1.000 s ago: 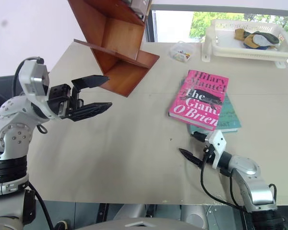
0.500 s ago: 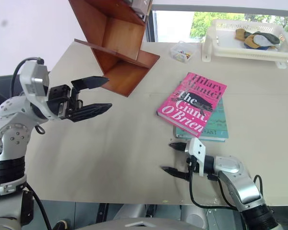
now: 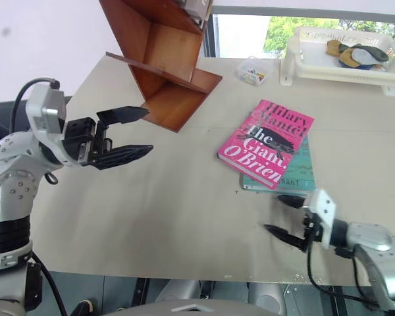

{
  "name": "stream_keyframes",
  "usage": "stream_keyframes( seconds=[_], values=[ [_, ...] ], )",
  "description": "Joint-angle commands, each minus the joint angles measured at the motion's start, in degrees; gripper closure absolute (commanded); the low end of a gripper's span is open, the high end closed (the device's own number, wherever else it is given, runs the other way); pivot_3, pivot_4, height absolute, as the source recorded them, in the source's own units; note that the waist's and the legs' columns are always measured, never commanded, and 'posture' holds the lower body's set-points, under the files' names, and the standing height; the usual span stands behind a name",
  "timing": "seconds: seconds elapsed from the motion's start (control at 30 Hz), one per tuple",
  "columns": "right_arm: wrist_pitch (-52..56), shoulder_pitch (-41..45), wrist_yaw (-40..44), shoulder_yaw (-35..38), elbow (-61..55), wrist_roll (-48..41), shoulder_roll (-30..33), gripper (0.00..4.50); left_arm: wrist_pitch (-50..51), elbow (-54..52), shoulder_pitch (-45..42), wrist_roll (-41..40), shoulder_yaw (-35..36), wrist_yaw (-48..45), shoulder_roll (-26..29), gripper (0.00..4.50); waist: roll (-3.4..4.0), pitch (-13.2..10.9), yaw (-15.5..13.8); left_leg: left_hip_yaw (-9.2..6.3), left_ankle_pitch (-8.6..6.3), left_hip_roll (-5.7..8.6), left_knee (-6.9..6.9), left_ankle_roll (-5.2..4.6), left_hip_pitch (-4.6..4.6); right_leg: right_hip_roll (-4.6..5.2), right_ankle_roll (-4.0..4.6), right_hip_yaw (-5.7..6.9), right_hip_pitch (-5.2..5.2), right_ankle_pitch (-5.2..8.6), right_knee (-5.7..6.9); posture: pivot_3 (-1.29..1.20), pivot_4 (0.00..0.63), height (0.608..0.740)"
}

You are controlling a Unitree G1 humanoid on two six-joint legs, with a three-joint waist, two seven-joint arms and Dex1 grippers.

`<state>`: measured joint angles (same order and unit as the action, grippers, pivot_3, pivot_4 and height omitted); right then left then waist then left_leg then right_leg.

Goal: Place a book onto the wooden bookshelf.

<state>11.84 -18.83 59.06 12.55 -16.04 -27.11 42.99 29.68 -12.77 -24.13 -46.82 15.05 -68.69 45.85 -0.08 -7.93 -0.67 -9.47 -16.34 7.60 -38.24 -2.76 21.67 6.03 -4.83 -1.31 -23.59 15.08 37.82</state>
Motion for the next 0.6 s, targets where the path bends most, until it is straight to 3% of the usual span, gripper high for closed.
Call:
stream_keyframes(
  seconds=[0.03, 0.23, 0.6],
  values=[
    [-2.2, -0.8, -3.9, 10.5, 5.0, 1.8, 1.6, 0.06, -0.7, 0.0, -0.8, 0.0, 0.5, -0.5, 0.5, 0.00, -0.08, 0.0, -0.2, 0.01, 0.00, 0.00, -0.01, 0.00, 0.00, 0.00, 0.00, 0.00, 0.01, 0.00, -0.01, 0.00, 0.150, 0.740],
    [-3.6, 5.0, -12.4, 17.9, 11.2, 5.5, 2.1, 0.06, -1.4, 0.7, -1.2, 0.6, 0.2, -1.0, 0.1, 0.00, -0.07, 0.0, 0.1, 0.18, 0.00, -0.11, 0.00, 0.01, -0.07, 0.04, 0.06, -0.14, 0.00, -0.04, 0.05, 0.00, 0.150, 0.740],
    [8.3, 33.1, -36.9, 12.5, 10.4, 4.4, -10.9, 0.06, -2.4, 1.1, -1.2, 1.1, -0.1, -1.1, -0.2, 0.00, -0.06, -0.1, 0.8, 0.30, -0.01, -0.16, -0.01, 0.02, -0.04, 0.04, 0.09, -0.20, -0.06, -0.07, 0.03, 0.00, 0.150, 0.740]
  ],
)
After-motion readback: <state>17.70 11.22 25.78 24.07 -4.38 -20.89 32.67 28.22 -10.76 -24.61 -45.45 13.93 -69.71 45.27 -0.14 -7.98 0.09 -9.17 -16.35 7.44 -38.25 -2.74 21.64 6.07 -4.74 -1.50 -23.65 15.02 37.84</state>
